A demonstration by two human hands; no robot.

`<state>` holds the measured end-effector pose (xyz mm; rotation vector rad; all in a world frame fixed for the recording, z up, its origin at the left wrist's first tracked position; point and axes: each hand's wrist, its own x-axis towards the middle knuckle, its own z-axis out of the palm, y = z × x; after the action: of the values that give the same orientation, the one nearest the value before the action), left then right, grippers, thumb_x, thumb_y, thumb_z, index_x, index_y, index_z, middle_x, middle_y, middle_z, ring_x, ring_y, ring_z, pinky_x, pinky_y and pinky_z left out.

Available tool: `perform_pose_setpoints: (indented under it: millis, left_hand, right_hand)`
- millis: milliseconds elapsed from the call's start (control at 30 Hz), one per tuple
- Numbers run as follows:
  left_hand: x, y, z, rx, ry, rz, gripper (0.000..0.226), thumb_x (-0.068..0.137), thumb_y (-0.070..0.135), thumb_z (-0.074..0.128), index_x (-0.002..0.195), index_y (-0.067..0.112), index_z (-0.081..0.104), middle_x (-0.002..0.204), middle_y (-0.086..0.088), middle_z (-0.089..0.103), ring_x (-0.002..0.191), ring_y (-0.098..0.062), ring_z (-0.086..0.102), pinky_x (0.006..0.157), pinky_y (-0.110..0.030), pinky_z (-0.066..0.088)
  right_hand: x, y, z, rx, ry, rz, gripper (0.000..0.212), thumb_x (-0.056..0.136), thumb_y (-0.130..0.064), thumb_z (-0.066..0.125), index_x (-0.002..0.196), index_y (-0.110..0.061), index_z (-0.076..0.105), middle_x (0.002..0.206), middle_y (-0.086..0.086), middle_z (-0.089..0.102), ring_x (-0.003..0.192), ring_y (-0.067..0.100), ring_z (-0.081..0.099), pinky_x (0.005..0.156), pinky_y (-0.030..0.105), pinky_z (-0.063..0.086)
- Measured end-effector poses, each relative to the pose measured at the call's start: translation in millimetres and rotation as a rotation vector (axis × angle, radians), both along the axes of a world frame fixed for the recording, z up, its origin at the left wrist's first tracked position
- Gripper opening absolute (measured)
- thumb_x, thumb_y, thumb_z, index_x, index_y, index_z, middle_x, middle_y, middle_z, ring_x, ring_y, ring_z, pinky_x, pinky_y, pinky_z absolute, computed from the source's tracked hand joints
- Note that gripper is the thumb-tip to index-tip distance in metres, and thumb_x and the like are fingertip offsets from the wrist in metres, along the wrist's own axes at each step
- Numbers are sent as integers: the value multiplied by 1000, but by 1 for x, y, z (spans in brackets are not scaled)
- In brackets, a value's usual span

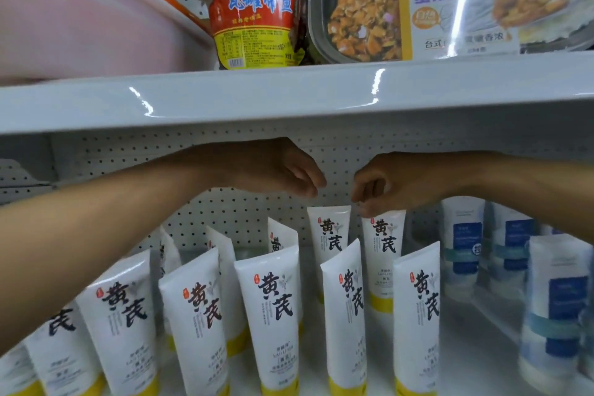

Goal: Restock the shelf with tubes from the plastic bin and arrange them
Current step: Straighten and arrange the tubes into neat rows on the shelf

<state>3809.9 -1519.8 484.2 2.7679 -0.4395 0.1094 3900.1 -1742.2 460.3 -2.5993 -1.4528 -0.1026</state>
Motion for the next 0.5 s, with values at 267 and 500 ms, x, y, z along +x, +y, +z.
perform_pose_setpoints:
  millis: [267,500]
  left_hand:
    - [-26,21,-18,103,255,-52,33,86,18,72,118,22,69,116,14,70,108,-1,63,100,-21,48]
    - [-14,23,-40,34,164,-33,17,88,18,69,103,11,73,100,2,74,89,-12,69,84,-27,57]
  right_hand:
    - [-13,49,5,-140,14,-5,39,87,-39,66,120,-19,62,112,-8,67,99,8,63,92,30,53]
    - [-3,70,-13,-195,50,13,11,84,-31,71,76,-24,66,78,-5,71,62,5,60,56,19,45]
